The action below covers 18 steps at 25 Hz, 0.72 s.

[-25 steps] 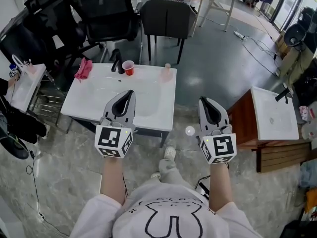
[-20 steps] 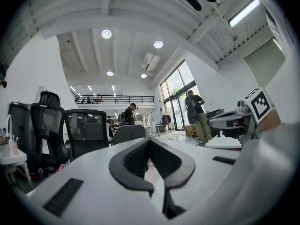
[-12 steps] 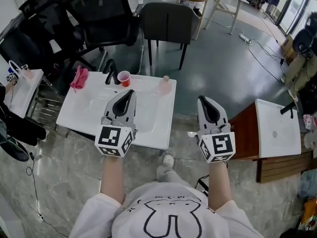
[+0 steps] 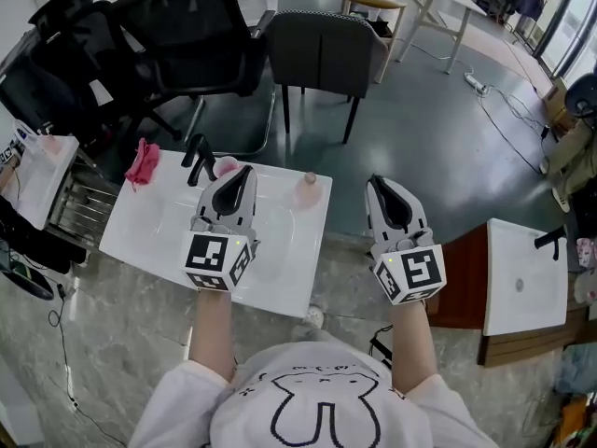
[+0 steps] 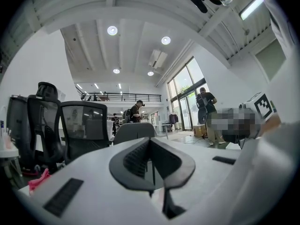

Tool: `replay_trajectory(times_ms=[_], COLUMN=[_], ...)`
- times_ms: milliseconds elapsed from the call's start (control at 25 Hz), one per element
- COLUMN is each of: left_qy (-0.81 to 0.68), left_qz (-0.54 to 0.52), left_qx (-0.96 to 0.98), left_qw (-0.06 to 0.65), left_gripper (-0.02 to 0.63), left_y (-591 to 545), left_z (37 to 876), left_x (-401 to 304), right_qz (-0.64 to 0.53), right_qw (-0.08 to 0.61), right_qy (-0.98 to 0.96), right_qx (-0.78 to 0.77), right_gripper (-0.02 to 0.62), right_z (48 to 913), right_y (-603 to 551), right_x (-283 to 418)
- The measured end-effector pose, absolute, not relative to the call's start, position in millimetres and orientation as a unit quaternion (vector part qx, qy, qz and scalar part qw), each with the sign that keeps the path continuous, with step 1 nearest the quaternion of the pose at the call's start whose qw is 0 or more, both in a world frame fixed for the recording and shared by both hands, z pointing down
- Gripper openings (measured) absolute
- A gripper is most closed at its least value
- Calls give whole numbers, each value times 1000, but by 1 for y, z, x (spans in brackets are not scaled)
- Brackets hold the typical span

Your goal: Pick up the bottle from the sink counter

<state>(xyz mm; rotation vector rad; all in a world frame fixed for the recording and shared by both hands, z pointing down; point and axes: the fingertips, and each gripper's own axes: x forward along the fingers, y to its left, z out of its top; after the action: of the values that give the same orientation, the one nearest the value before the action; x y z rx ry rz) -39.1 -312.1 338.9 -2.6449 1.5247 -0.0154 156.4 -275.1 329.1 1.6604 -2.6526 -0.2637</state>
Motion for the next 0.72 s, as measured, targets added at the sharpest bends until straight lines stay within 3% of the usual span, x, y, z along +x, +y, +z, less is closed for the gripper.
replay_trajectory(times_ms=[120,240,400,720], left_qy=[504,512,527,540], left_qz=[-11,-13,-16,-26], left_qx=[-863,-857,-849,-841], left_qw=[46,46,44,33], left_gripper=[9,9,9,9], left_y=[-327,-338,-350,-365], left_z=[342,344,349,366], left_x=[-35,-33,-36,-40], right_qz=[-75,-67,-69,-39], right_qw=[0,3,8,14], right_qy=[-853,-866,-875,-894], right_qx=[516,495,479,445], right_gripper=[41,177,292,298], right_z=[334,340,348,379], right_y=[-294,-310,-327,-352], right_x=[157,154,147,131])
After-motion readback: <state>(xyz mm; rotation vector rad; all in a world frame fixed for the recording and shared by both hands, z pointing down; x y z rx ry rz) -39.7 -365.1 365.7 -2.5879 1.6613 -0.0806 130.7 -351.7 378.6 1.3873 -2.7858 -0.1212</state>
